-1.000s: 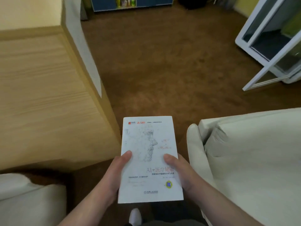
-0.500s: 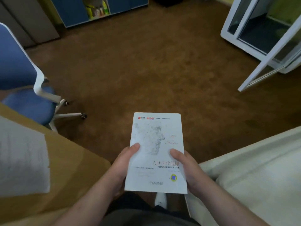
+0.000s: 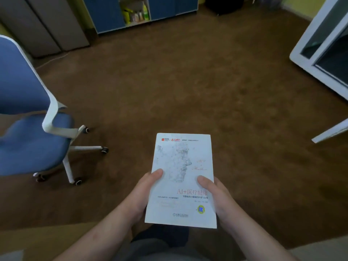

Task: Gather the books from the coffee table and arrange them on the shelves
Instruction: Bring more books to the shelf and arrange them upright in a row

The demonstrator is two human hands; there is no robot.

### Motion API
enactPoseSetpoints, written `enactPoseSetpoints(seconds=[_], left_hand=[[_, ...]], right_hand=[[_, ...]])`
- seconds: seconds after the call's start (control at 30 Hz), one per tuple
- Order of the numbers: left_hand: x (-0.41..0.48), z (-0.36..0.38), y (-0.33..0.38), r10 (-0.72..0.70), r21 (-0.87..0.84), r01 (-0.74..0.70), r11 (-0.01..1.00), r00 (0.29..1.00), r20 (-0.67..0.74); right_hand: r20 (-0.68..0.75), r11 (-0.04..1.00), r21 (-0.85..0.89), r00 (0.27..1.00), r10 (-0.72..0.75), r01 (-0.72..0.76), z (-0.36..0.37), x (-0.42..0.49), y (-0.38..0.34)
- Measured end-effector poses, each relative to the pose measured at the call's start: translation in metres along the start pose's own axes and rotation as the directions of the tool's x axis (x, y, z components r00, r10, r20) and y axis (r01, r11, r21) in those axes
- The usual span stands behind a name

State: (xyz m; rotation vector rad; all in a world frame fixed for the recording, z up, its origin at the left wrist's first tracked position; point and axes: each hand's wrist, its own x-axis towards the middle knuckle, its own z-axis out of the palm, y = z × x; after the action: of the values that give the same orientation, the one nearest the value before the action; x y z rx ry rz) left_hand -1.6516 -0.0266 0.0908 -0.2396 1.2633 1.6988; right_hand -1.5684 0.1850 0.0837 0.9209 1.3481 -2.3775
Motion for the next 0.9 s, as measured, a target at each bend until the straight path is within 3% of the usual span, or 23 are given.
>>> enactPoseSetpoints(seconds=[0.17,0.4,0.53,0.67,0.9], left_hand=[[0.037,-0.046,0.07,0.08,-0.113,-0.078,0.991,0.997,0.016],[0.041,-0.097,0.138,0.218,-0.228,-0.257,0.939,0.959,-0.181],[0.049,-0.12,0.162,0.265,-0.322,-0.407,0.855,0.875,-0.405],[0.057,-0.135,0.181,0.315,-0.378,-0.556,0.74,0.783,-0.536],[0.052,-0.148,0.189,0.288,-0.389,-0.75,0.535,0.595,-0.75]], right_hand=[[0.08,0.997,-0.063,0.996,0.045,-0.04,0.055,0.083,-0.058],[0.267,0.953,-0.285,0.947,0.178,-0.098,0.142,0.178,-0.119],[0.382,0.893,-0.43,0.87,0.313,-0.133,0.192,0.236,-0.15],[0.48,0.812,-0.575,0.762,0.434,-0.1,0.245,0.29,-0.174],[0.545,0.622,-0.78,0.558,0.625,0.065,0.335,0.334,-0.192]])
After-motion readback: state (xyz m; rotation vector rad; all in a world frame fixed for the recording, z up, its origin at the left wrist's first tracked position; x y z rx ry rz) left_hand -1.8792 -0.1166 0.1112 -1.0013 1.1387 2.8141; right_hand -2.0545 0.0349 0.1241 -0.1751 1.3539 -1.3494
